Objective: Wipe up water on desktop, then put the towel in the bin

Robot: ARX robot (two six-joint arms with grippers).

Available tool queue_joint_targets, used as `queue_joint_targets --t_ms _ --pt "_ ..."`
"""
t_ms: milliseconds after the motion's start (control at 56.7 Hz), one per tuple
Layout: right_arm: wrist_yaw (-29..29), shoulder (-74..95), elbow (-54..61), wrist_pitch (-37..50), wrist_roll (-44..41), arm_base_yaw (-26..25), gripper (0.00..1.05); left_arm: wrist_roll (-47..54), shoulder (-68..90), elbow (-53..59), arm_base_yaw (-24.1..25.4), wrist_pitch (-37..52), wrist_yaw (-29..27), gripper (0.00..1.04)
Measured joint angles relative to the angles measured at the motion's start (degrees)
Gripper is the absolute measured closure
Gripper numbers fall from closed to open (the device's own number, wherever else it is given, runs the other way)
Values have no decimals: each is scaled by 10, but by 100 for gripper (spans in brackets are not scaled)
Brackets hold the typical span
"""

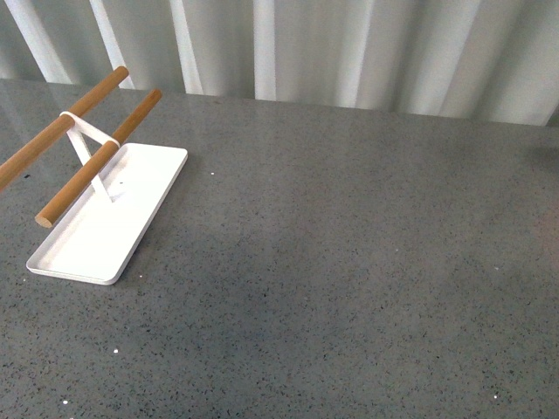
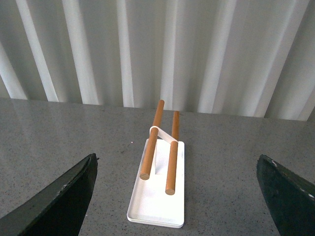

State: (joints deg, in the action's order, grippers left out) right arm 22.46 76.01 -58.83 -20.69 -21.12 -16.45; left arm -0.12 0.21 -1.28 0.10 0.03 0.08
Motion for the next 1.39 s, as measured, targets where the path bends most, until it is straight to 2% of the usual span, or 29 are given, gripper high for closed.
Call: queue_joint_targets --t_ms 141,265,600,635,741,794,847,953,1164,1394 --pt "-2 -56 91 8 -33 51 7 0 0 0 0 0 0 7" --pt "-32 -81 169 52 -31 86 7 0 0 0 0 0 0 7" --pt "-75 -103 256 106 -10 117 7 0 0 0 0 0 0 7" --pt "-101 -101 274 161 13 122 10 0 0 0 0 0 0 7" --pt "-210 -108 393 469 115 145 27 0 0 0 0 0 0 7" --pt "-220 -120 436 580 150 154 36 0 0 0 0 0 -1 7" --pt "-220 -141 457 650 168 160 45 0 0 0 0 0 0 7" --pt "-220 -186 476 675 189 162 63 0 0 0 0 0 0 7" --pt "-221 -253 525 641 200 163 100 0 0 0 0 0 0 7" --pt "-221 -337 553 589 201 163 101 0 0 0 0 0 -1 7"
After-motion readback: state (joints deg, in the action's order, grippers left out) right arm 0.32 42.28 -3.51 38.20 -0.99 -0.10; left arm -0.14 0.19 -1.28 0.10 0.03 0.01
